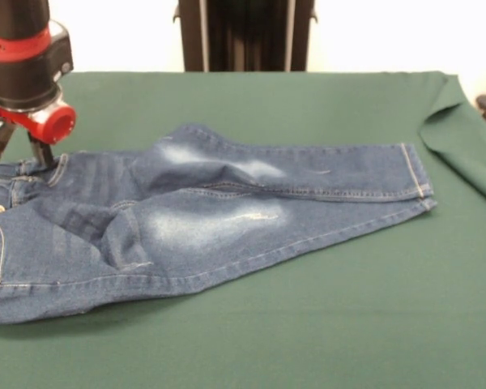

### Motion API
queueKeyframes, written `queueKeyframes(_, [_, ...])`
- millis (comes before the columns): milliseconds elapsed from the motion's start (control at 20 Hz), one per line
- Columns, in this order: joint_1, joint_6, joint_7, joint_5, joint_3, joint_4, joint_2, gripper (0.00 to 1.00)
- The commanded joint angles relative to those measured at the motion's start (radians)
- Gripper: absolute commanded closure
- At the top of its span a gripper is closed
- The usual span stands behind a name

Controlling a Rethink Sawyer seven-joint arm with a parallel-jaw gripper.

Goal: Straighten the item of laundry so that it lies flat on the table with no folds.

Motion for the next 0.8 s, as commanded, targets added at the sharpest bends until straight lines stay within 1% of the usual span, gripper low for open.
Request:
queueKeyframes(50, [0.022,-0.032,-0.009,-0.040,0.143,0.051,0.086,1.00])
queueKeyframes(300, [0.018,-0.063,0.001,-0.039,0.147,0.046,0.098,1.00])
queueKeyframes(550, [0.005,-0.035,-0.015,-0.030,0.158,0.029,0.112,1.00])
queueKeyframes(650, [0.012,-0.037,0.000,-0.032,0.143,0.031,0.111,1.00])
queueKeyframes(750, [0.024,0.031,0.035,-0.012,0.111,0.034,0.115,1.00])
queueKeyframes(800, [0.023,0.031,0.045,-0.009,0.106,0.042,0.114,1.00])
